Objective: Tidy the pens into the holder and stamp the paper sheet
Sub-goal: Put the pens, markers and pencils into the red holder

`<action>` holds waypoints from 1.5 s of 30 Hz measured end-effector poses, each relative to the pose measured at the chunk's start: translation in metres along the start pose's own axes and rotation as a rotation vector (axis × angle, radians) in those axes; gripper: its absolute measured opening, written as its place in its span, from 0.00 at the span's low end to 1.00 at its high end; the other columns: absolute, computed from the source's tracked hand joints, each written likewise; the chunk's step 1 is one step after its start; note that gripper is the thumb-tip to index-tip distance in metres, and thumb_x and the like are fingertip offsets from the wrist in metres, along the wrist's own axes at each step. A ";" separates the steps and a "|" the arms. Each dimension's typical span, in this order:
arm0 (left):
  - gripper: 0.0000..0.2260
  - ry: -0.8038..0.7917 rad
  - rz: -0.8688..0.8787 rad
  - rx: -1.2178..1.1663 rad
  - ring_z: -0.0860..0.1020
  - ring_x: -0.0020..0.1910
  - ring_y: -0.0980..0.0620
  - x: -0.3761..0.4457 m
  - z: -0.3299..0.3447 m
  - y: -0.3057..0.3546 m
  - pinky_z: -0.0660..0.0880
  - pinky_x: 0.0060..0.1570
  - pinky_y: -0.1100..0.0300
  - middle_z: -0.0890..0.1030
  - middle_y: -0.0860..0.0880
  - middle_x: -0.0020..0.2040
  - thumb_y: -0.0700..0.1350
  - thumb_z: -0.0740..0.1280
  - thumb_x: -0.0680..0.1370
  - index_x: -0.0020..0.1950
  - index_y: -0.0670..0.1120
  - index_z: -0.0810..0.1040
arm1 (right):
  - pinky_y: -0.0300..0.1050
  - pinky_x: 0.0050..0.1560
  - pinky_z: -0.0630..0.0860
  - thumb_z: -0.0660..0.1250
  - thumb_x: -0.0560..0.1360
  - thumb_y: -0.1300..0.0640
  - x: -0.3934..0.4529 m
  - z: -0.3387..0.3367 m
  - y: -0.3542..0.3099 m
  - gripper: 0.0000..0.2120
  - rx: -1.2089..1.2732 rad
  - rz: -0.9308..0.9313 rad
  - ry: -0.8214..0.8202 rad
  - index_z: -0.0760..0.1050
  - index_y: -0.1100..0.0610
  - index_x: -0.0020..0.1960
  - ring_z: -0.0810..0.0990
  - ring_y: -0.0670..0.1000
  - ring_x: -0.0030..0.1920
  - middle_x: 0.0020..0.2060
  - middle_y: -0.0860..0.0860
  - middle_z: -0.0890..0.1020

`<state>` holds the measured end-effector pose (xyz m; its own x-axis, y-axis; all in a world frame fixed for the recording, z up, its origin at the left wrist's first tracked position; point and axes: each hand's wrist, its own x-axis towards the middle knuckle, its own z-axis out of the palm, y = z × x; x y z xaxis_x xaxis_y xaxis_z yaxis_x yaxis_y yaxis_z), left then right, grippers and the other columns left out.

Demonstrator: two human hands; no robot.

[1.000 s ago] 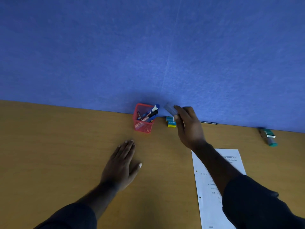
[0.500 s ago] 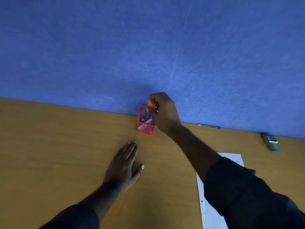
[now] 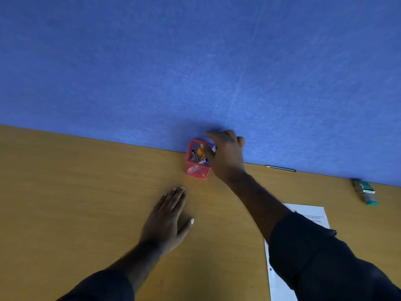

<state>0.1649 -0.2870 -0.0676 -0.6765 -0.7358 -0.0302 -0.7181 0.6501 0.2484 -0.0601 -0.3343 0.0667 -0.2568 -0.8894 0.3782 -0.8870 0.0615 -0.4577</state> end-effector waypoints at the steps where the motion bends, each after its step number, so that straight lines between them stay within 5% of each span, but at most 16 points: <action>1: 0.36 -0.001 0.001 0.000 0.50 0.82 0.54 0.000 0.000 0.000 0.51 0.78 0.54 0.52 0.51 0.83 0.68 0.47 0.81 0.82 0.47 0.53 | 0.50 0.53 0.62 0.68 0.74 0.55 -0.002 -0.003 0.002 0.12 0.011 0.011 0.039 0.79 0.55 0.57 0.75 0.55 0.55 0.51 0.49 0.84; 9: 0.35 0.004 0.009 0.020 0.51 0.82 0.53 -0.002 -0.002 -0.001 0.50 0.79 0.54 0.53 0.50 0.83 0.67 0.47 0.81 0.82 0.46 0.53 | 0.51 0.48 0.67 0.65 0.75 0.60 -0.034 -0.013 0.053 0.07 0.016 0.263 0.234 0.80 0.54 0.50 0.76 0.57 0.51 0.47 0.50 0.83; 24: 0.35 0.049 0.038 -0.007 0.56 0.81 0.51 -0.004 -0.008 0.002 0.53 0.79 0.53 0.58 0.49 0.81 0.64 0.54 0.80 0.80 0.43 0.59 | 0.56 0.64 0.70 0.60 0.70 0.72 -0.079 -0.028 0.143 0.27 -0.195 0.637 -0.120 0.69 0.61 0.69 0.68 0.62 0.67 0.67 0.58 0.72; 39: 0.35 0.039 0.035 0.008 0.55 0.81 0.51 -0.003 -0.008 0.001 0.52 0.79 0.53 0.57 0.49 0.82 0.64 0.54 0.81 0.81 0.44 0.57 | 0.58 0.62 0.70 0.60 0.73 0.69 -0.073 -0.033 0.165 0.24 -0.493 0.530 -0.313 0.69 0.59 0.68 0.70 0.62 0.63 0.64 0.58 0.71; 45: 0.35 0.024 0.028 0.012 0.53 0.81 0.52 -0.002 -0.008 0.000 0.50 0.79 0.54 0.56 0.49 0.82 0.65 0.52 0.81 0.81 0.44 0.56 | 0.52 0.55 0.70 0.60 0.74 0.68 -0.082 -0.025 0.163 0.15 -0.479 0.373 -0.278 0.77 0.60 0.58 0.72 0.59 0.57 0.55 0.57 0.77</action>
<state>0.1675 -0.2867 -0.0594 -0.6924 -0.7215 -0.0006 -0.7011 0.6726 0.2369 -0.1928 -0.2405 -0.0188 -0.5278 -0.8493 0.0135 -0.8469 0.5250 -0.0851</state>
